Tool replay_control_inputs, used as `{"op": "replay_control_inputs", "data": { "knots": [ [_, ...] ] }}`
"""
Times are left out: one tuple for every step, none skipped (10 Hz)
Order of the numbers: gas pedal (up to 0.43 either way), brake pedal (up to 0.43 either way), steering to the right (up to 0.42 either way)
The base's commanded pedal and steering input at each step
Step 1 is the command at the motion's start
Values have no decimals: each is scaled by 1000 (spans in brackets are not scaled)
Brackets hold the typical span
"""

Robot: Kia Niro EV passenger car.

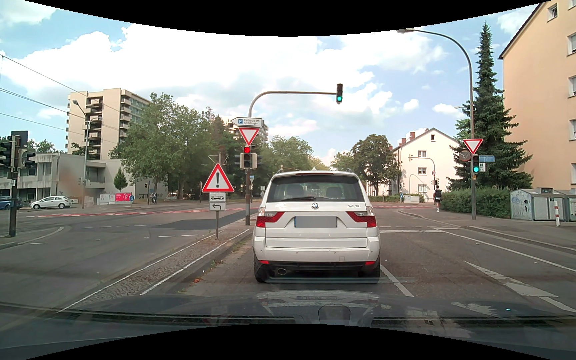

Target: Follow the waypoints while adhering to traffic rules and regulations

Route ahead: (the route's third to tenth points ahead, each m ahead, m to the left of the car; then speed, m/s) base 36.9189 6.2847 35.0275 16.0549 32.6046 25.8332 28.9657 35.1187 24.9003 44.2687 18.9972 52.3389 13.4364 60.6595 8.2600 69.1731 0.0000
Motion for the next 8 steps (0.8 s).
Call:
{"op": "replay_control_inputs", "data": {
  "knots": [
    [0, 305, -4],
    [0, 305, -4],
    [0, 305, -4],
    [0, 305, -4],
    [0, 305, -4],
    [0, 305, -4],
    [0, 305, -4],
    [0, 305, -4]
  ]
}}
